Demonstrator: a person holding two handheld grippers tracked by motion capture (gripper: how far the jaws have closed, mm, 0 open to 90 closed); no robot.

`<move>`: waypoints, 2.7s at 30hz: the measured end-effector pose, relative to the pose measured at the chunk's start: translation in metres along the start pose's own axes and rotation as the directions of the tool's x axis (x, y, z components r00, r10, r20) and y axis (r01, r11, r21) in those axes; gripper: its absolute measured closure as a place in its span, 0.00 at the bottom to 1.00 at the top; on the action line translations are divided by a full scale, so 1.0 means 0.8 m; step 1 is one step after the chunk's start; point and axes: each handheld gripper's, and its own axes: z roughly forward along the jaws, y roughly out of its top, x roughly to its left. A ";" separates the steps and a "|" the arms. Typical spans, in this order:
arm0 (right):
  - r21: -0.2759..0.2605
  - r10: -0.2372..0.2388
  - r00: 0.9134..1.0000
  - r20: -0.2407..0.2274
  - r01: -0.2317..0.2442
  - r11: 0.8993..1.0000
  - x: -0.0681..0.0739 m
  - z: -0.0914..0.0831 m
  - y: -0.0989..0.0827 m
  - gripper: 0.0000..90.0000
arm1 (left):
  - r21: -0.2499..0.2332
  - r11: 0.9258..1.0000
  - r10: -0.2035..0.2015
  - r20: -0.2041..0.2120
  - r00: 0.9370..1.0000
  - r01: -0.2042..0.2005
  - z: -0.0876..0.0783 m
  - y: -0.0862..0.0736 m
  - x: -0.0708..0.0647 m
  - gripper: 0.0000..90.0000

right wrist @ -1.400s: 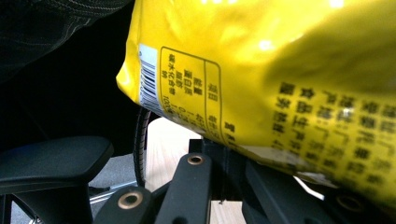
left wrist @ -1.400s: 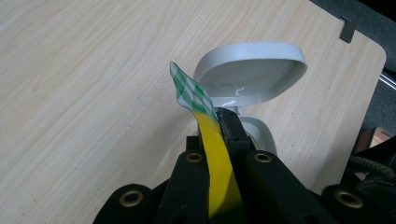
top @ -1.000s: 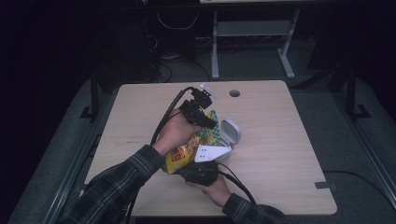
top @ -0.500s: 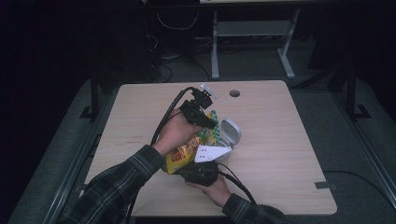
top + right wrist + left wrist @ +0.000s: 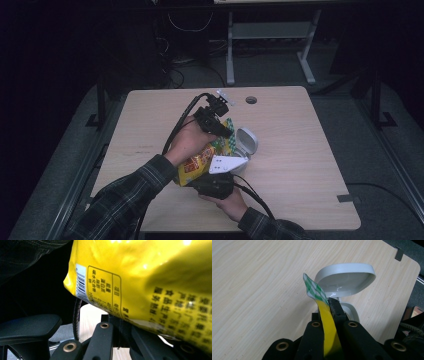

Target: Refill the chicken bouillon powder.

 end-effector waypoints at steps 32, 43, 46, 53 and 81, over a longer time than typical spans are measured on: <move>-0.004 0.008 1.000 -0.006 -0.008 1.000 0.000 -0.001 0.001 1.00 | 0.009 1.000 -0.006 -0.007 1.000 0.006 0.003 0.003 -0.001 1.00; -0.006 0.012 1.000 -0.010 -0.012 1.000 0.000 -0.001 0.001 1.00 | 0.015 1.000 -0.004 -0.007 1.000 0.004 0.003 0.004 -0.002 1.00; -0.006 0.012 1.000 -0.010 -0.012 1.000 0.000 -0.001 0.001 1.00 | 0.016 1.000 -0.004 -0.008 1.000 0.004 0.003 0.004 -0.002 1.00; -0.007 0.013 1.000 -0.011 -0.013 1.000 0.000 -0.001 0.001 1.00 | 0.020 1.000 -0.003 -0.010 1.000 0.004 0.004 0.005 -0.002 1.00; -0.013 0.018 1.000 -0.015 -0.018 1.000 0.000 -0.002 0.001 1.00 | 0.028 1.000 -0.008 -0.009 1.000 0.008 0.006 0.008 -0.003 1.00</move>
